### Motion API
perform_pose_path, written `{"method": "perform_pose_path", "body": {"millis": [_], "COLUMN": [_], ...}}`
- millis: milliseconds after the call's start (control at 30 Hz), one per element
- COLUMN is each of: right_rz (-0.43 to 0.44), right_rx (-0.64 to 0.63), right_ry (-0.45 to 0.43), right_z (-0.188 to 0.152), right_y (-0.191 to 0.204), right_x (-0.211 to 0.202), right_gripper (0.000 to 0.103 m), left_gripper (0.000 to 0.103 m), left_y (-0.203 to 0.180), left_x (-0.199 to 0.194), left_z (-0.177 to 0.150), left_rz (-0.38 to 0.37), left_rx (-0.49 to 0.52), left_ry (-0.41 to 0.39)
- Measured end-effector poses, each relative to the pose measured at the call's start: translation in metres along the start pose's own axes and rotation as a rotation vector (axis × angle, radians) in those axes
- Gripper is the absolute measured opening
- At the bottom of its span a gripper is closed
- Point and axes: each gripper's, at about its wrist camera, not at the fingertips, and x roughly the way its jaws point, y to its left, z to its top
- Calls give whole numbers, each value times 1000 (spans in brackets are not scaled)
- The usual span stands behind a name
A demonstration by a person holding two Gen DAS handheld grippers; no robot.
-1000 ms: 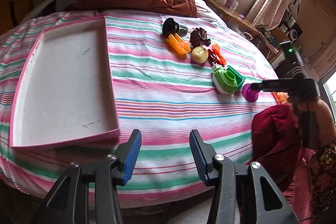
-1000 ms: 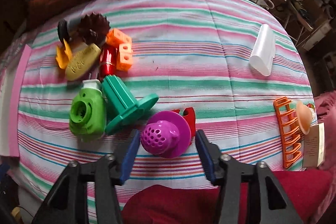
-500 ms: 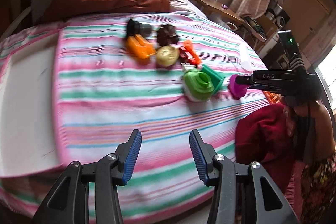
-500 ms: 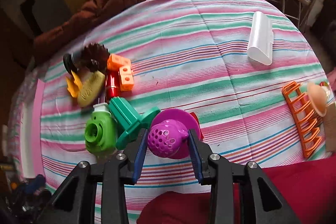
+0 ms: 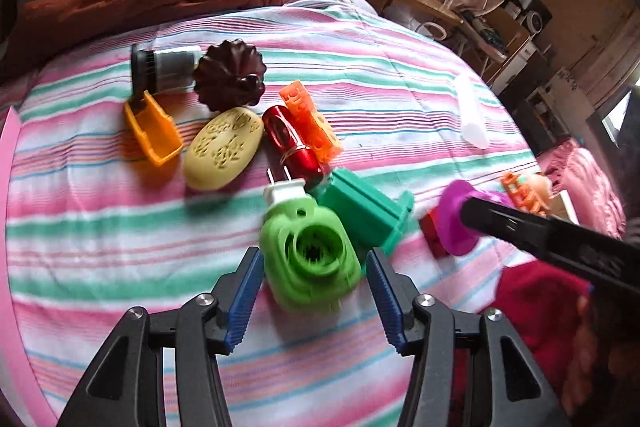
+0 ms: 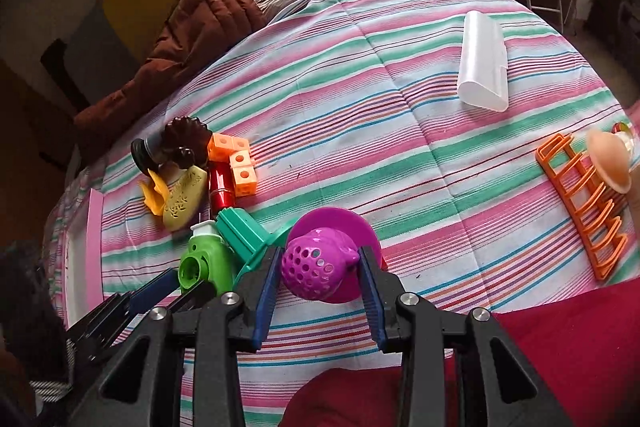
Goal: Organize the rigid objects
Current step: 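Close the left tool on the green spray head and lift it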
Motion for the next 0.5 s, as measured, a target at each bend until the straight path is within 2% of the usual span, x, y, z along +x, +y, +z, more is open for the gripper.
{"method": "perform_pose_path", "body": {"millis": [233,367,500], "right_rz": [11,20,24], "right_rx": [3,2,-3], "right_ry": [3,0,3], "right_z": [0,0,0], "right_y": [1,1,2], "right_x": [1,2,2], "right_gripper": [39,39,39], "left_gripper": [59,55,55], "left_y": [5,14,17], "left_x": [13,11,5], "left_z": [1,-13,-16], "left_rz": [4,110,93], "left_rx": [23,69,81], "left_ry": [12,11,-23]}}
